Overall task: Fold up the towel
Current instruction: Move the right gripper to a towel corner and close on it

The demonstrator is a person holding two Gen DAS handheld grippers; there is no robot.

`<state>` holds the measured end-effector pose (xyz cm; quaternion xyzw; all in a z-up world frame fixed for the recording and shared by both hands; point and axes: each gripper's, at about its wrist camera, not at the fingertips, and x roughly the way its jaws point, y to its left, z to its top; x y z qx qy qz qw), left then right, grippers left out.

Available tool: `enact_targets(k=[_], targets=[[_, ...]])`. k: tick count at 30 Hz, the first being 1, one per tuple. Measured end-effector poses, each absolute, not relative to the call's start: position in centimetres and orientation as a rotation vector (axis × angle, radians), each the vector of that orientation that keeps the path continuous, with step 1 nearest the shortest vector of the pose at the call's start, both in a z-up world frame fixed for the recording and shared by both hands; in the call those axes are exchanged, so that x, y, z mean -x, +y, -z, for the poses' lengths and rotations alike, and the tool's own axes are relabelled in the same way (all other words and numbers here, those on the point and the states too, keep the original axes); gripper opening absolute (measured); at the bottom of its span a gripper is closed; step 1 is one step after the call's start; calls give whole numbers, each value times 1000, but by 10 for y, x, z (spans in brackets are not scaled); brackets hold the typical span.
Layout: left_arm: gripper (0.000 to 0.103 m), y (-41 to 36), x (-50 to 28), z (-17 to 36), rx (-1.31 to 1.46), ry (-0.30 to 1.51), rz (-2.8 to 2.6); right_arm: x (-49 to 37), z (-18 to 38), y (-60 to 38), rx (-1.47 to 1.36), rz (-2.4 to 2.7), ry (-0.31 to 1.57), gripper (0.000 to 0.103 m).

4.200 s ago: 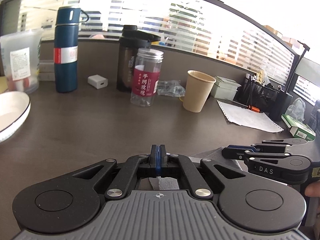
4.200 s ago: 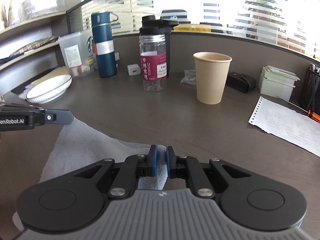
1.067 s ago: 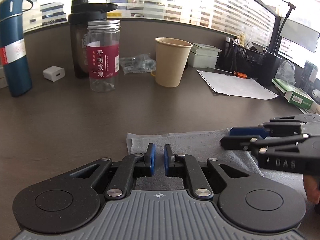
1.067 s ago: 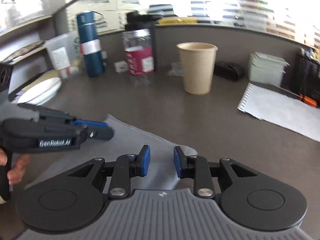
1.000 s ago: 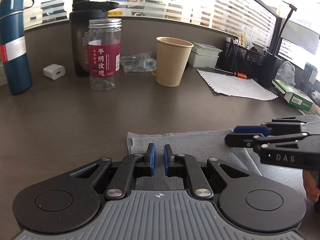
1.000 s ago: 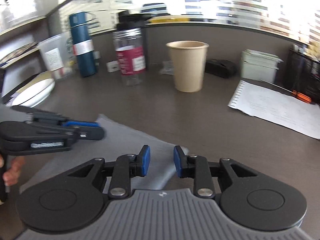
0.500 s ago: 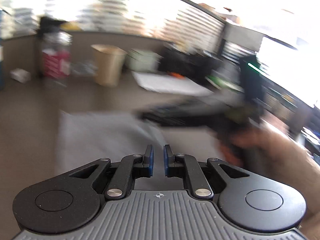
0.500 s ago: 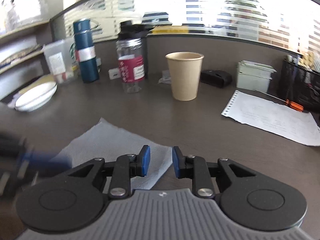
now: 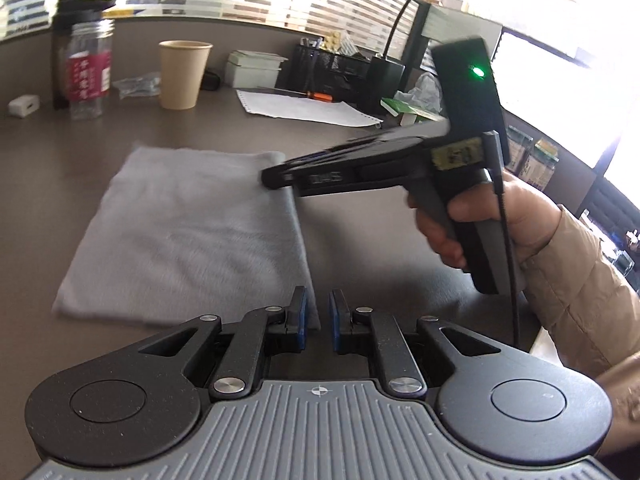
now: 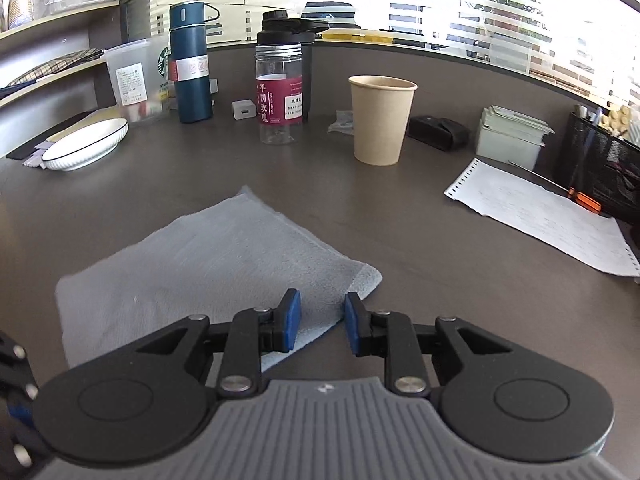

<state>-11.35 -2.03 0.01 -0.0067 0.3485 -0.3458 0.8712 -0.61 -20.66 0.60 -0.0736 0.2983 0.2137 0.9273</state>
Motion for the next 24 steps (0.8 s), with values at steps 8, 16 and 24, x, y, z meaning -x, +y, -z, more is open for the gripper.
enact_targets(k=[8, 16, 24], targets=[[19, -4, 140, -6, -21, 738, 702, 43, -6, -218, 164, -455, 624, 25], [28, 10, 167, -24, -23, 666, 681, 65, -17, -239, 121, -416, 574, 28], [31, -15, 132, -20, 87, 662, 668, 38, -10, -248, 71, -356, 583, 28]])
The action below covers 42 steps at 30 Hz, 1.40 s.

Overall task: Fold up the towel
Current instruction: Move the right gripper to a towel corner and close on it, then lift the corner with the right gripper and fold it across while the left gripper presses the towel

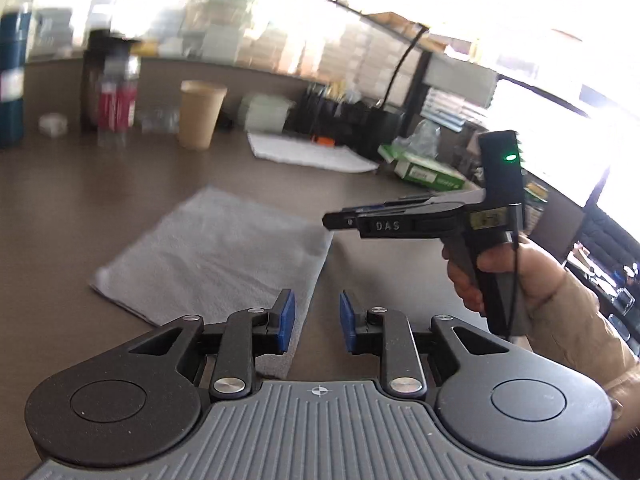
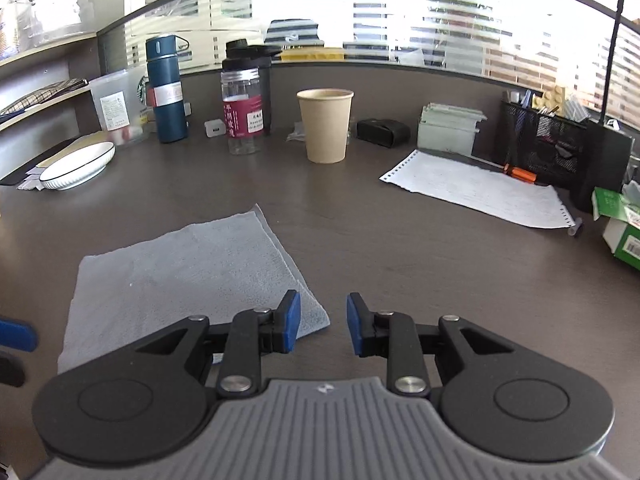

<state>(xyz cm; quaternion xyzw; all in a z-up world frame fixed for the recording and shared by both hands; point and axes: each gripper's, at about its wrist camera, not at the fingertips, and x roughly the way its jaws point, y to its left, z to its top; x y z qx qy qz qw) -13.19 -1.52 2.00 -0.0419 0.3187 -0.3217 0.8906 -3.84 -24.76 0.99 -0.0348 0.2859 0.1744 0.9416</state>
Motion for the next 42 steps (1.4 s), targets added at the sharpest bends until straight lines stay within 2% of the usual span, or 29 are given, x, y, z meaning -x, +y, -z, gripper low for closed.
enact_targets(k=[10, 15, 18, 19, 35, 42], targets=[[31, -12, 123, -1, 101, 723, 647, 33, -3, -252, 67, -372, 612, 27], [34, -6, 133, -16, 121, 671, 673, 39, -3, -248, 109, -395, 603, 13], [34, -1, 126, -11, 132, 704, 615, 39, -3, -246, 111, -412, 603, 6], [30, 0, 123, -6, 138, 720, 593, 38, -3, -246, 110, -414, 603, 5], [30, 7, 117, -2, 187, 737, 590, 65, -36, -211, 163, -578, 513, 5], [35, 22, 92, -10, 275, 741, 521, 87, -44, -198, 230, -675, 484, 5]])
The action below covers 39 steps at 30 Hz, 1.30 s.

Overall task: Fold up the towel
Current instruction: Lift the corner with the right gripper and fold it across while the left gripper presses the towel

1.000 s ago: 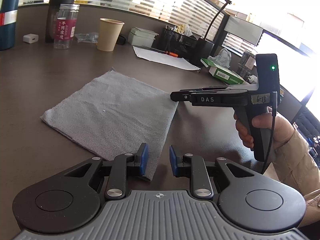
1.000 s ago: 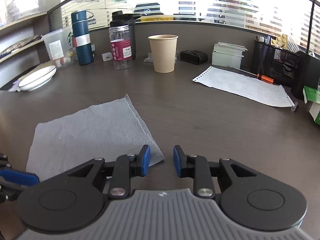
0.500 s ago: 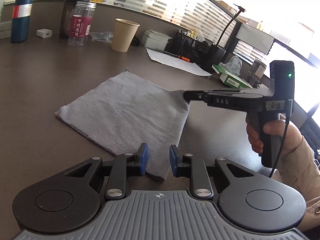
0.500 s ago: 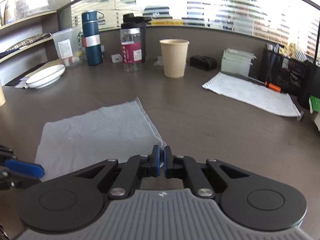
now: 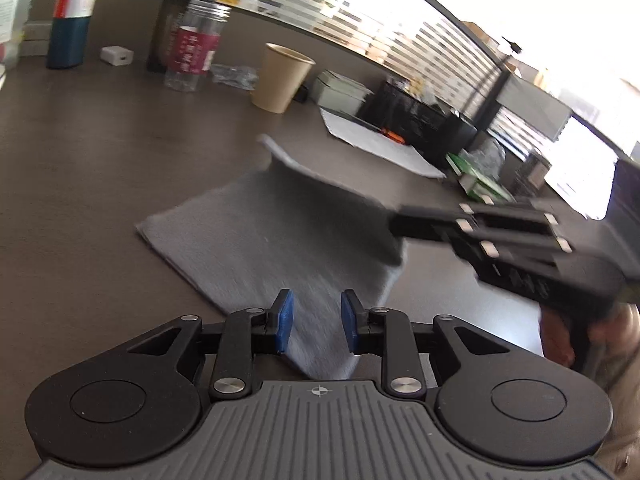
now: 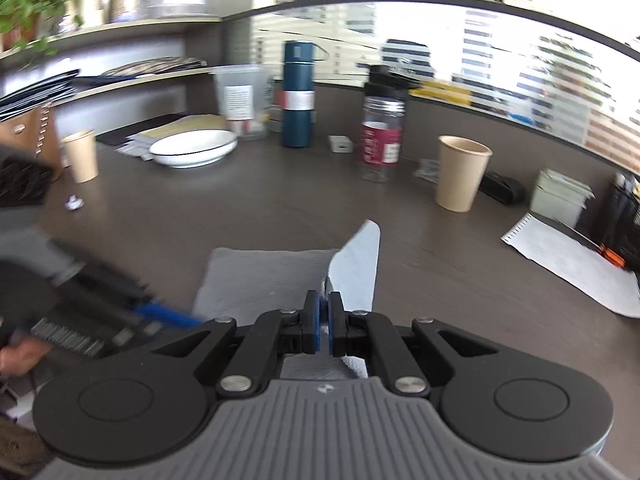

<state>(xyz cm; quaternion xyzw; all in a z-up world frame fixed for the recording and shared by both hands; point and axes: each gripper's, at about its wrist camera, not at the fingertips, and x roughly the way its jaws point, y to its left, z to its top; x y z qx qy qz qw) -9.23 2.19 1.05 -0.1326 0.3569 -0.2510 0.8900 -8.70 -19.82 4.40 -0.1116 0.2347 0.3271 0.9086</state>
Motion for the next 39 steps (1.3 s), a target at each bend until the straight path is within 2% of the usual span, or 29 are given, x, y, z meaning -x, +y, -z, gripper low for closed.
enact_targets(k=[3, 12, 26, 31, 35, 38, 39], targets=[[39, 26, 66, -15, 366, 740, 547, 91, -46, -195, 242, -682, 474, 5], [39, 52, 30, -1, 686, 779, 614, 93, -46, -194, 232, -672, 468, 5], [39, 50, -6, 16, 858, 874, 558, 94, -48, -198, 216, -668, 456, 5], [27, 53, -18, 18, 885, 868, 538, 96, -49, -199, 221, -665, 453, 5], [23, 53, -25, 17, 874, 867, 525, 96, -48, -200, 219, -662, 452, 5], [14, 52, -30, 17, 849, 864, 519, 96, -48, -200, 218, -660, 451, 5], [6, 52, -31, 17, 836, 863, 517, 96, -48, -200, 219, -660, 451, 5]])
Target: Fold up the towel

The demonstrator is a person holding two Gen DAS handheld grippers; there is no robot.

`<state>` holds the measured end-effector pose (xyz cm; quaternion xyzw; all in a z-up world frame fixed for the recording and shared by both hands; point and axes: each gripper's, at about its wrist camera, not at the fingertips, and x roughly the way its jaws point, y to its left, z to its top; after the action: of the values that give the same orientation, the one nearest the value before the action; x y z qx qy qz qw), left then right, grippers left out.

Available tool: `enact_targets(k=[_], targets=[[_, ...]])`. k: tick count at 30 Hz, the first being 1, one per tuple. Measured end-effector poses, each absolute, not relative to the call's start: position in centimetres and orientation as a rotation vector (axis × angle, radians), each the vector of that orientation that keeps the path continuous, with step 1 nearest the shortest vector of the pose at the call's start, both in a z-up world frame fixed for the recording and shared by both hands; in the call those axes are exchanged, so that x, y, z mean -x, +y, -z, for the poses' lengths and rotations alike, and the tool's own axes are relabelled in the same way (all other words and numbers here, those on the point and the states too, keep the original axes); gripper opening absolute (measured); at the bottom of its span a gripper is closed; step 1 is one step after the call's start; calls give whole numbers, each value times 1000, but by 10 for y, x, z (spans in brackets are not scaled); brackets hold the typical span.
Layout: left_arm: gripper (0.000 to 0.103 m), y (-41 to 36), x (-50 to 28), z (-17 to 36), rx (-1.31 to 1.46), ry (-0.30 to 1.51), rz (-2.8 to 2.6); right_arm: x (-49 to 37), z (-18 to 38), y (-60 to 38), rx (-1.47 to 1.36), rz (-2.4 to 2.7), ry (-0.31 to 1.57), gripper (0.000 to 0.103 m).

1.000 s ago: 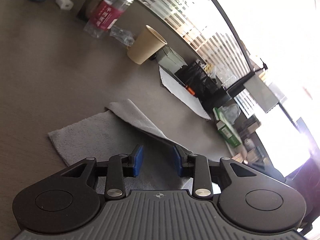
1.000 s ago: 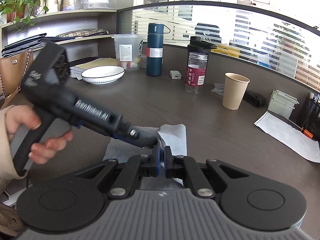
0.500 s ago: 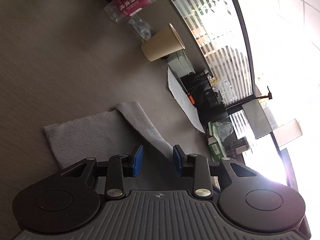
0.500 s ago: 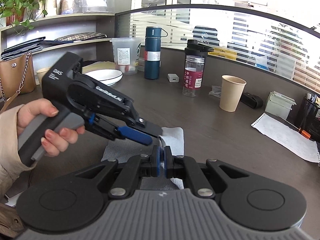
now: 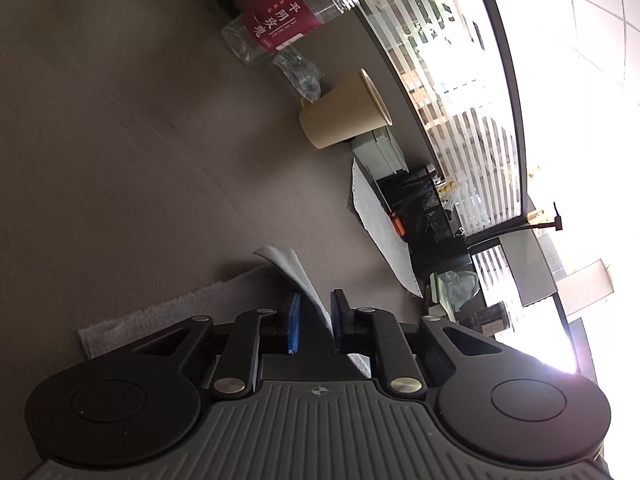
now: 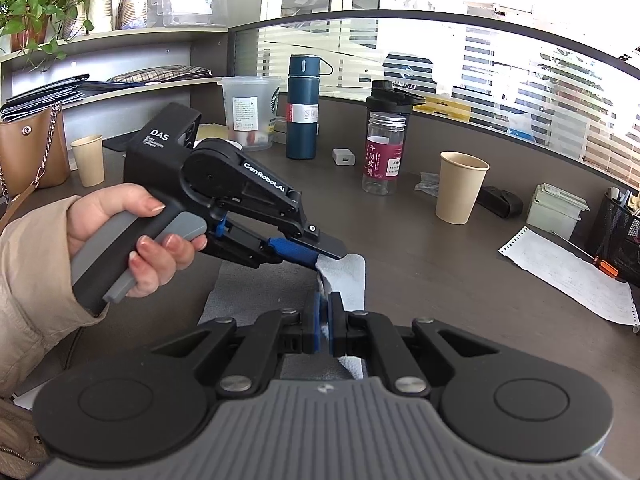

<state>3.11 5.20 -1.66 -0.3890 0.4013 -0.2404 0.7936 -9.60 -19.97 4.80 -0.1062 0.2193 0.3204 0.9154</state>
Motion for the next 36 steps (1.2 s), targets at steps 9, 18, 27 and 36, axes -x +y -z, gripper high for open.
enact_targets(k=[9, 18, 27, 36], targets=[[3, 56, -17, -8, 692, 776, 520, 101, -49, -195, 247, -668, 441, 5], [4, 81, 27, -24, 570, 719, 468, 122, -49, -175, 317, -764, 420, 5], [4, 96, 53, -8, 554, 747, 402, 139, -32, -157, 365, -843, 461, 5], [5, 96, 52, -4, 527, 743, 381, 143, -19, -144, 417, -848, 483, 5]])
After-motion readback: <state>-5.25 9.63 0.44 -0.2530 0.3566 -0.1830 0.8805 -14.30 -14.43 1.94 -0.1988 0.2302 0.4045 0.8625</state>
